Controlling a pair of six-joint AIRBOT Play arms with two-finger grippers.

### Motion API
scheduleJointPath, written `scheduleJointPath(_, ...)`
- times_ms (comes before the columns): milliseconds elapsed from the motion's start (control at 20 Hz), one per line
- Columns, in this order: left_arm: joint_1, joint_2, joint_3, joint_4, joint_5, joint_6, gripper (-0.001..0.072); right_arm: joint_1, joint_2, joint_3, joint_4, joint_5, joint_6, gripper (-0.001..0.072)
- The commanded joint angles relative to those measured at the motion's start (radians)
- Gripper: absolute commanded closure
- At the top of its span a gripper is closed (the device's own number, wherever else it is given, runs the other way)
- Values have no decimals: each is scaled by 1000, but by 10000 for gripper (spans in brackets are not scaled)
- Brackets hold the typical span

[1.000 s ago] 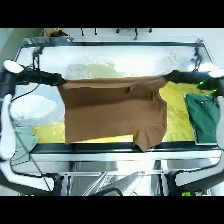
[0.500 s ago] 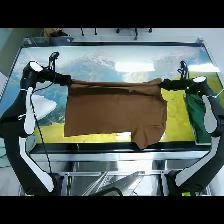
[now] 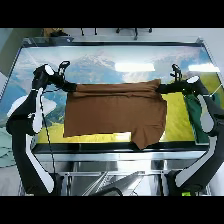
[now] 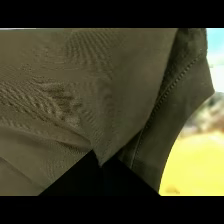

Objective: Fold the shirts.

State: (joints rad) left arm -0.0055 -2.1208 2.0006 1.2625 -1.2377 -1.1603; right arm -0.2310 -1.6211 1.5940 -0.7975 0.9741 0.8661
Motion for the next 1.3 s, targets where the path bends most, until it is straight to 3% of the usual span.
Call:
scheduleJointPath(0,-16,4,3,55,-55,-18,166,14,14,0,-18,-7,3,668)
scheduleJointPath(50,-16,11,6,56,-79,-43,47,11,30,0,-23,-6,23,508)
scheduleJointPath(100,-14,20,21,56,-122,-66,46,6,55,0,-37,0,39,407)
scheduleJointPath(200,11,48,68,56,-229,-123,46,-11,136,0,-122,24,122,405)
scheduleJointPath(300,60,124,32,45,-305,-181,46,-51,241,0,-212,67,230,322)
scheduleJointPath(450,141,275,-219,-29,-338,-193,46,-159,369,-31,-239,237,263,332)
scheduleJointPath(600,217,445,-643,-158,-216,-117,46,-302,488,-190,-238,362,315,333)
scheduleJointPath(750,257,536,-952,-167,-77,-49,46,-448,607,-376,-231,408,349,333)
scheduleJointPath(900,257,544,-1072,-194,-12,-1,46,-520,692,-515,-228,384,362,332)
scheduleJointPath(1050,254,544,-1112,-397,-10,95,47,-513,712,-663,-215,396,380,331)
scheduleJointPath(1100,250,544,-1122,-455,-27,114,144,-511,713,-721,-189,396,380,331)
scheduleJointPath(1200,232,544,-1122,-468,-69,140,582,-500,713,-841,-127,389,356,331)
scheduleJointPath(1250,230,544,-1117,-468,-79,142,690,-481,713,-896,-112,374,341,331)
